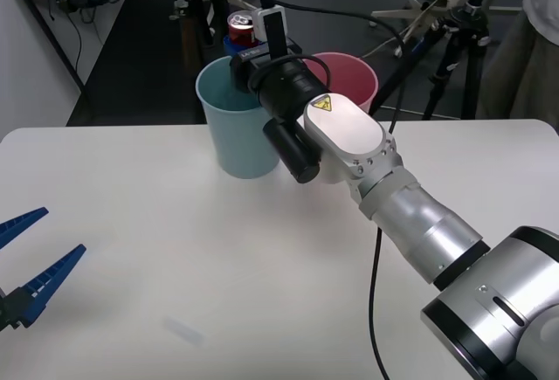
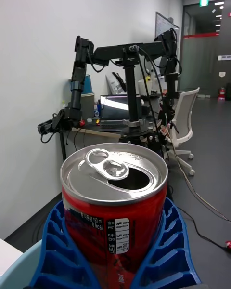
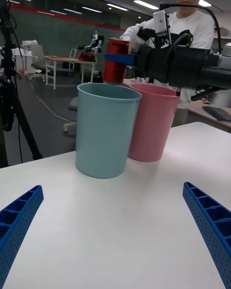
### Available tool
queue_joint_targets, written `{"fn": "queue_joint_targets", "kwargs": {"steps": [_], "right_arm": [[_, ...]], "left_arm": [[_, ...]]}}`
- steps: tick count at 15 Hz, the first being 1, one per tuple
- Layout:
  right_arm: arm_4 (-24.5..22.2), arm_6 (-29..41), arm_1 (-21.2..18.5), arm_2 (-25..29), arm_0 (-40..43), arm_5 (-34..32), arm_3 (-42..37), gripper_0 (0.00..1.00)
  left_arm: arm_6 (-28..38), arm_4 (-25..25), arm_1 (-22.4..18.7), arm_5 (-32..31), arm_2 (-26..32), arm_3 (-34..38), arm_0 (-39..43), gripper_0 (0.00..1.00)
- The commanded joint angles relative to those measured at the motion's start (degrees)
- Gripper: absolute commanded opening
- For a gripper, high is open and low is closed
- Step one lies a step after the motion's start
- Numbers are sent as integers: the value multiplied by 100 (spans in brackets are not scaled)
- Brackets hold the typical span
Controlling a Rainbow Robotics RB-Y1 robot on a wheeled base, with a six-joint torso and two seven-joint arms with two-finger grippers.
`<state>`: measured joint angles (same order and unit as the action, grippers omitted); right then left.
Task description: Grasp the object on the table and drop it into the matching bin: aluminum can to the light blue bin, PET bottle to the pink bin.
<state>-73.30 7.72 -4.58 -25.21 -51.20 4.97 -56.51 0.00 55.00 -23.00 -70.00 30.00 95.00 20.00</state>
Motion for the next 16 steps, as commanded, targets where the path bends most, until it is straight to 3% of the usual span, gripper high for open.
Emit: {"fn": "queue_joint_targets", "kwargs": {"steps": [1,6,7,8,16], "right_arm": [[35,2,1,-2,-4,-5,-9,0],[123,11,1,-2,-22,4,-9,3],[140,11,-7,-2,-22,4,0,44],[149,11,1,-2,-31,4,0,100],[193,-16,-7,-2,-31,-5,-18,100]], "left_arm": [[0,0,0,0,0,0,0,100],[0,0,0,0,0,0,0,100],[0,0,0,0,0,0,0,100],[0,0,0,0,0,0,0,100],[0,0,0,0,0,0,0,100]]}}
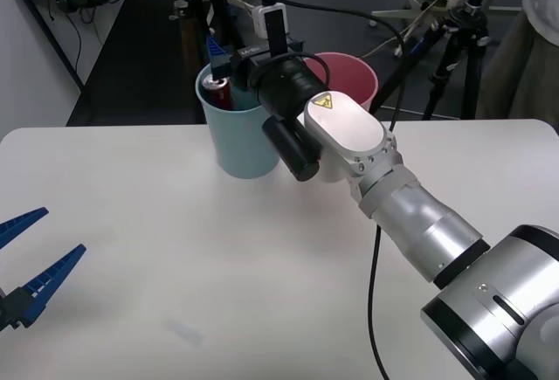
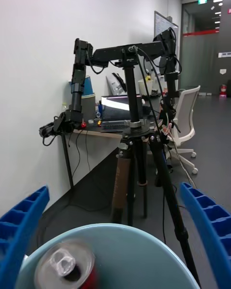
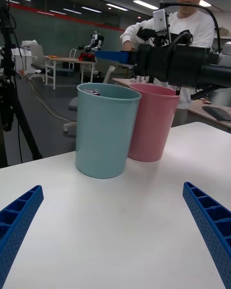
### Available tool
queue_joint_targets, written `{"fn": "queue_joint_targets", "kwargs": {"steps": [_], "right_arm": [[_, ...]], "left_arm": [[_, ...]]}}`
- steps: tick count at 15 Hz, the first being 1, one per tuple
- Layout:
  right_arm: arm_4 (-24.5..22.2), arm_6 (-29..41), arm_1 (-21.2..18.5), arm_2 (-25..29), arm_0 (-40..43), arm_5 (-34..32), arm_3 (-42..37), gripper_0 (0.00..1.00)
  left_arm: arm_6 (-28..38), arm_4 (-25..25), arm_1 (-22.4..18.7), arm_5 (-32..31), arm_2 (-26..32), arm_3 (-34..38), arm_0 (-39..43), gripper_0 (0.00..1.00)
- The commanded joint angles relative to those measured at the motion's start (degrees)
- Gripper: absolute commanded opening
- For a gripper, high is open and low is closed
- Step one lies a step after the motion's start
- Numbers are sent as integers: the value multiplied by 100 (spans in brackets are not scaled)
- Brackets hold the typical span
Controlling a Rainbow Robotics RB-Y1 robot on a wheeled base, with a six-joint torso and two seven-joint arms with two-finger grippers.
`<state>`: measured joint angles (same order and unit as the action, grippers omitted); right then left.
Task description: Grasp the object on the table and drop it into the matching bin: aluminum can to the light blue bin, PET bottle to the pink bin.
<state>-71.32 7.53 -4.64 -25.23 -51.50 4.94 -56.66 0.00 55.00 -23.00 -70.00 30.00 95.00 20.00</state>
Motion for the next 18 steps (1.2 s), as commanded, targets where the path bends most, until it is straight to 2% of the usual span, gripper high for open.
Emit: {"fn": "queue_joint_targets", "kwargs": {"steps": [1,6,9,13,18], "right_arm": [[5,-6,-2,0,9,-2,-3,100],[40,20,-151,0,88,-89,-363,100],[48,20,-423,9,527,-344,-1119,100],[48,29,-1065,62,1608,-801,-2693,100],[251,64,-2067,730,3146,-1944,-4406,100]], "left_arm": [[0,0,0,0,0,0,0,100],[0,0,0,0,0,0,0,100],[0,0,0,0,0,0,0,100],[0,0,0,0,0,0,0,100],[0,0,0,0,0,0,0,100]]}}
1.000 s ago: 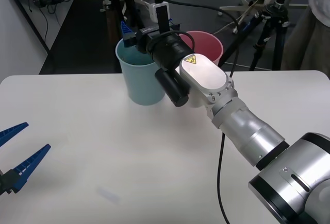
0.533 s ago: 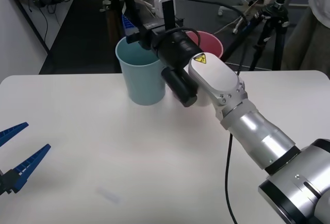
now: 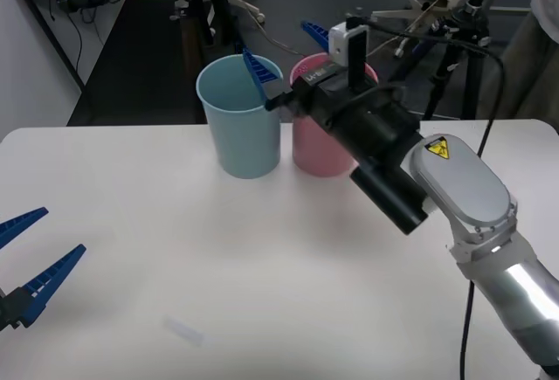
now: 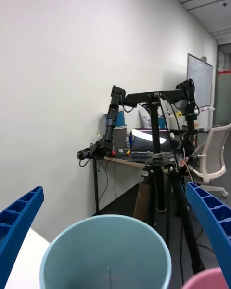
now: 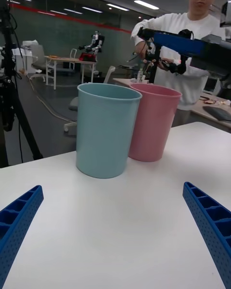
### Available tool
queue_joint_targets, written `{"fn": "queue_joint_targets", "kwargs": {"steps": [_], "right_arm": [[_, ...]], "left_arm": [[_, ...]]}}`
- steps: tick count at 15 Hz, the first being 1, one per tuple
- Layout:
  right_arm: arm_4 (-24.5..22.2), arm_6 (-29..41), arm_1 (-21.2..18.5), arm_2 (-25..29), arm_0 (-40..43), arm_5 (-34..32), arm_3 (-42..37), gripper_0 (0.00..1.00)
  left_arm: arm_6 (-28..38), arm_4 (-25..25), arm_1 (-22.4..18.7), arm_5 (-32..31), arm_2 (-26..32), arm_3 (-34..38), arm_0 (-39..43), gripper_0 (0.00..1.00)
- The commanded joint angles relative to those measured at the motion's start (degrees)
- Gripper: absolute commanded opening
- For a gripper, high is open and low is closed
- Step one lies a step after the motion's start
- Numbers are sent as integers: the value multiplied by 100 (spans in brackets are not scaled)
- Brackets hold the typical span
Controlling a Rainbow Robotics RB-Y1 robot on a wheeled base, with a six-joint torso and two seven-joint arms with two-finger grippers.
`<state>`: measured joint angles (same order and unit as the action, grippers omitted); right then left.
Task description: Grasp the object on the table and drop it into the matching bin: aluminum can to the light blue bin, PET bottle to the pink bin.
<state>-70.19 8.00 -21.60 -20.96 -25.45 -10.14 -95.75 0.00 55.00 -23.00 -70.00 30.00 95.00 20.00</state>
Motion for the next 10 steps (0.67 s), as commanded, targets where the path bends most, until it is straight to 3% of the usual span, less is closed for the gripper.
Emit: {"fn": "queue_joint_targets", "kwargs": {"steps": [1,3,7,10], "right_arm": [[330,17,-555,470,787,-691,-682,100],[524,17,-828,963,1341,-1280,-981,100],[515,26,-837,2386,2316,-2836,-1025,100],[225,114,-828,3415,3002,-3811,-1025,100]], "left_arm": [[0,0,0,0,0,0,0,100],[0,0,0,0,0,0,0,100],[0,0,0,0,0,0,0,100],[0,0,0,0,0,0,0,100]]}}
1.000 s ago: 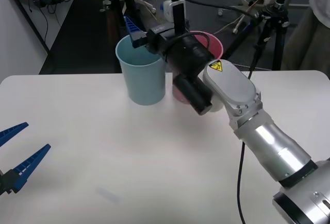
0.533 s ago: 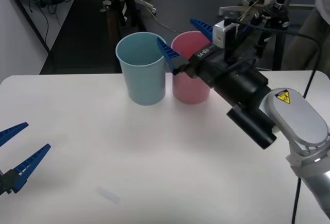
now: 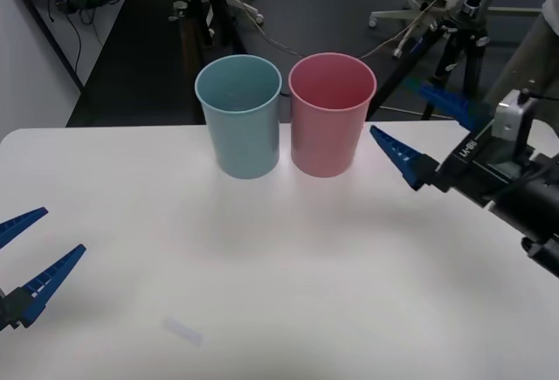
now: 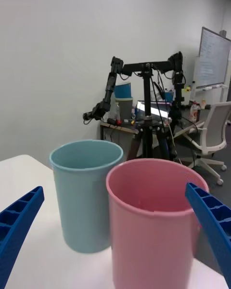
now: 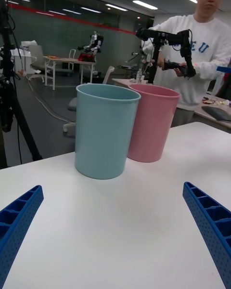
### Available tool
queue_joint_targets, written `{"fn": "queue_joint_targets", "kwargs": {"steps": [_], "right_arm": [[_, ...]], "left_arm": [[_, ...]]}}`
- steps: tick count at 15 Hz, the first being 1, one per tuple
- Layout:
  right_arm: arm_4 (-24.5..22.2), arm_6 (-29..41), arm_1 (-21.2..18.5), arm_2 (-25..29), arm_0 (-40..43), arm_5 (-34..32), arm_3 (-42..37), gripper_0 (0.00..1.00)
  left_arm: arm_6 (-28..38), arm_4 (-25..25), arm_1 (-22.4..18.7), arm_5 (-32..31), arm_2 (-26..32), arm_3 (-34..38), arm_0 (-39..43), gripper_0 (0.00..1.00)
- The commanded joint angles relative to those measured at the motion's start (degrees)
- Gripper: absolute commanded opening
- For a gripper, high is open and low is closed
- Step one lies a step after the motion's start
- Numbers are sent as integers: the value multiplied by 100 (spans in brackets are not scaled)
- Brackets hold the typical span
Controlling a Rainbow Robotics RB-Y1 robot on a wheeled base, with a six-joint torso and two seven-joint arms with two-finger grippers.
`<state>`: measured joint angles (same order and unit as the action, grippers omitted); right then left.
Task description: Grasp the object on the table and drop it into the matching bin: aluminum can to the light blue bin, PET bottle to the pink bin.
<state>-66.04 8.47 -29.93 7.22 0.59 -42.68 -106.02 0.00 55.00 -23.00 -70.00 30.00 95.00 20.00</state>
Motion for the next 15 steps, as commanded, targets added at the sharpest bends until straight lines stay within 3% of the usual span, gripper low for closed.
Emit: {"fn": "queue_joint_targets", "kwargs": {"steps": [1,5,7,10,15], "right_arm": [[-252,102,4,895,583,-812,3,100],[-164,243,4,2064,1259,-1797,3,100],[-32,322,4,2398,1462,-2087,3,100],[249,366,4,2574,1743,-2254,3,100],[284,296,13,2644,1848,-2297,3,100]], "left_arm": [[0,0,0,0,0,0,0,100],[0,0,0,0,0,0,0,100],[0,0,0,0,0,0,0,100],[0,0,0,0,0,0,0,100],[0,0,0,0,0,0,0,100]]}}
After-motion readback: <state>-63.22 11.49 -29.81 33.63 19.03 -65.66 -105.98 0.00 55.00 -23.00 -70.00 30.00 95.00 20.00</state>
